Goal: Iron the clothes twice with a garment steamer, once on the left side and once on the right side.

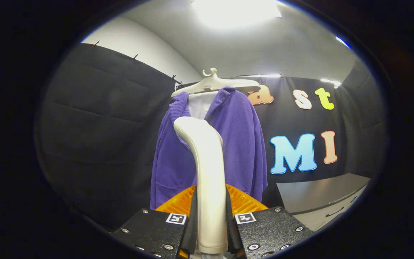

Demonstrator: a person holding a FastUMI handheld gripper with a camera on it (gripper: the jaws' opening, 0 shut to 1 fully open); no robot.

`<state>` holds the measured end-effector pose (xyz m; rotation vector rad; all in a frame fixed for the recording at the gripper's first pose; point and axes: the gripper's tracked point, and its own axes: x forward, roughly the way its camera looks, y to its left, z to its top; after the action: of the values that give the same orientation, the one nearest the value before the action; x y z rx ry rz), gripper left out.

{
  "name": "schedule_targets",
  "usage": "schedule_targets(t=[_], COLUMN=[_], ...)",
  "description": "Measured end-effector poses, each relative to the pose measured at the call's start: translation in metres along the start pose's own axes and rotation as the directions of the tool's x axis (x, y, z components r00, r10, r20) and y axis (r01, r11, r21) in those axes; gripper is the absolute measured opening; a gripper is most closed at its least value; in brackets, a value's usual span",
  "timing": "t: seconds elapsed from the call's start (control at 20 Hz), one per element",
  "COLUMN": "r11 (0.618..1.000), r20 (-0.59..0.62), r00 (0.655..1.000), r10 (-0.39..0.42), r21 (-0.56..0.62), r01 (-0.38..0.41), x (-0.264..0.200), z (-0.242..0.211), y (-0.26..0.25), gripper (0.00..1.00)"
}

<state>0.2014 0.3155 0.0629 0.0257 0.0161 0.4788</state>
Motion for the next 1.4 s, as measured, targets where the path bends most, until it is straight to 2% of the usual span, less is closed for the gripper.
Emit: schedule_targets(t=[0.4, 0.85, 1.1, 1.4], r11=[1.0, 0.999, 0.999, 0.997], r20=[0.107, 0.114, 0.087, 0.021], r00=[0.994, 0.993, 0.995, 0.998], r10=[0.02, 0.021, 0.041, 0.055], r21=[0.002, 0.025, -0.008, -0.063], r01=[-0.021, -0.024, -0.04, -0.054], x=[0.049, 0.106, 0.128, 0.129], z=[0.061, 0.088, 0.08, 0.035], y=[0.031, 0.068, 0.09, 0.109], gripper=[0.35, 0.35, 0.35, 0.35])
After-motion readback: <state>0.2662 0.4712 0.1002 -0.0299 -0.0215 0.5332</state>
